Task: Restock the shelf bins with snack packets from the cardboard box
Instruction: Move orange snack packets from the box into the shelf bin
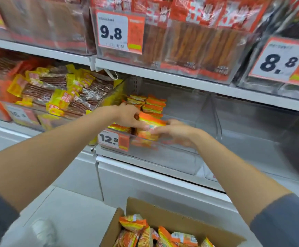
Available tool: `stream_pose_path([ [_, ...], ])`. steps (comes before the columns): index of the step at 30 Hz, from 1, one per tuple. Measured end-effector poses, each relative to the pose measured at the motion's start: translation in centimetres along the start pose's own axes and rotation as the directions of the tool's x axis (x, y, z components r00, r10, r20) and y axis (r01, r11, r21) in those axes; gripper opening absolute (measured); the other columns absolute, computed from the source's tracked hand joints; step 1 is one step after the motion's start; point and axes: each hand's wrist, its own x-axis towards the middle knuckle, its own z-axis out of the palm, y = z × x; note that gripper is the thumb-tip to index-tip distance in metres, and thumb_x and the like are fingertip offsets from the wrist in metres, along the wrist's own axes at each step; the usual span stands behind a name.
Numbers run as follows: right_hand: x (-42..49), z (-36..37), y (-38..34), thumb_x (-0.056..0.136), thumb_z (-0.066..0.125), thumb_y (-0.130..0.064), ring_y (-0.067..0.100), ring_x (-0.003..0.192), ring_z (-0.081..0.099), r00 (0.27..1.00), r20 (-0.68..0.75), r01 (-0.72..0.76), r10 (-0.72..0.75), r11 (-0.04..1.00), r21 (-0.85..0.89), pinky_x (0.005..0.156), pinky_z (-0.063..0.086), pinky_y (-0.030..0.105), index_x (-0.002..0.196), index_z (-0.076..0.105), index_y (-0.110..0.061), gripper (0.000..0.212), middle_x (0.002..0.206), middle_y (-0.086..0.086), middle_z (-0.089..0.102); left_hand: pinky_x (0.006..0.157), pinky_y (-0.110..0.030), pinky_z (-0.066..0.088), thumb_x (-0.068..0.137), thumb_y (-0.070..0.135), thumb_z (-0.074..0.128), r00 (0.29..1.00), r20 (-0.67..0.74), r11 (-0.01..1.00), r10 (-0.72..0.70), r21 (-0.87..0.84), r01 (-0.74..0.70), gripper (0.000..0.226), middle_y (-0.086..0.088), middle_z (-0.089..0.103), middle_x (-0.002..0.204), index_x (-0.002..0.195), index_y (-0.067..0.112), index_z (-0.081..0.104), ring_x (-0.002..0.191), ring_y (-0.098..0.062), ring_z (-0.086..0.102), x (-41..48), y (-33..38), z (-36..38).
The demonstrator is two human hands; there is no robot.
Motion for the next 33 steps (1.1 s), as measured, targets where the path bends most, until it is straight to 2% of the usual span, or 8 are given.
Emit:
stream_pose_path([
  [4,1.5,1.1,1.3,0.077,0.082,-0.026,0.021,0.103,0.063,1.000,-0.009,-0.030,0.030,1.000,-0.004,0.098,0.050,0.047,0.127,0.050,-0.020,0.060,0.124,0.008,0.059,0.100,-0.028,0.039,0.070,0.052,0.079,0.995,0.029,0.981,0.090,-0.175,-0.084,0.076,0.003,0.054,0.136,0.135,0.019,0.056,0.123,-0.014,0.048,0.6,-1.9,1.5],
  [7,1.9,1.2,1.2,0.076,0.081,-0.009,0.032,0.113,0.062,1.000,0.020,0.007,-0.009,0.995,0.099,0.096,0.050,0.056,0.117,0.056,-0.025,0.050,0.126,0.012,0.055,0.101,-0.024,0.032,0.073,0.038,0.082,0.991,-0.001,0.908,0.136,-0.399,-0.125,0.058,0.012,0.051,0.134,0.126,0.028,0.062,0.126,-0.006,0.041,0.0,-2.6,1.2],
  [12,1.5,1.7,0.1,0.081,0.078,-0.014,0.014,0.099,0.058,0.995,-0.010,0.102,-0.102,0.995,-0.010,0.070,0.055,0.025,0.112,0.064,-0.022,0.035,0.119,0.002,0.053,0.099,-0.024,0.029,0.078,0.030,0.079,0.994,-0.042,0.913,0.101,-0.392,-0.110,0.029,0.007,0.056,0.132,0.105,0.022,0.073,0.131,-0.012,0.042,-0.3,-3.5,1.2],
  [15,1.5,2.4,-0.3,0.084,0.075,-0.029,0.009,0.095,0.058,0.990,-0.040,0.130,-0.133,0.989,-0.074,0.057,0.048,0.015,0.119,0.066,-0.016,0.038,0.120,0.000,0.057,0.095,-0.024,0.034,0.078,0.015,0.080,0.986,-0.025,0.915,0.164,-0.370,-0.162,0.024,0.020,0.059,0.106,0.099,0.026,0.074,0.110,-0.008,0.051,-0.3,-3.0,1.5],
  [21,1.7,2.2,0.6,0.096,0.060,-0.026,0.012,0.086,0.061,0.989,-0.095,0.095,-0.112,0.982,-0.162,0.058,0.047,0.016,0.127,0.062,-0.015,0.033,0.113,0.002,0.063,0.092,-0.029,0.044,0.079,0.020,0.079,0.991,-0.076,0.881,0.114,-0.453,-0.136,0.009,0.000,0.070,0.105,0.081,0.027,0.075,0.106,-0.017,0.060,-0.8,-3.5,1.7],
  [24,2.1,2.3,0.8,0.097,0.056,-0.008,0.012,0.079,0.064,0.995,-0.084,0.061,-0.058,0.998,0.033,0.057,0.053,0.014,0.130,0.058,-0.005,0.033,0.108,0.010,0.064,0.091,-0.026,0.040,0.079,0.016,0.079,0.993,-0.078,0.869,0.085,-0.482,-0.112,0.010,-0.003,0.068,0.116,0.085,0.023,0.076,0.114,-0.017,0.056,-0.9,-3.6,1.8],
  [27,2.1,2.1,0.7,0.098,0.054,-0.006,0.020,0.096,0.065,1.000,0.007,0.017,-0.018,0.985,0.174,0.079,0.056,0.023,0.131,0.054,-0.004,0.034,0.116,0.013,0.064,0.095,-0.024,0.032,0.077,0.013,0.081,0.996,-0.056,0.865,0.069,-0.495,-0.088,0.016,0.006,0.063,0.118,0.091,0.020,0.076,0.116,-0.007,0.048,-1.1,-3.5,1.9],
  [33,-0.8,1.3,0.9,0.092,0.063,-0.008,0.017,0.094,0.062,0.934,-0.243,0.223,-0.262,0.959,-0.175,0.078,0.053,0.028,0.121,0.062,-0.012,0.029,0.112,0.009,0.066,0.093,-0.028,0.041,0.072,0.021,0.084,0.958,-0.286,0.812,0.014,-0.556,-0.178,0.017,0.004,0.067,0.111,0.088,0.022,0.076,0.110,-0.011,0.057,-2.6,-1.4,1.7],
])
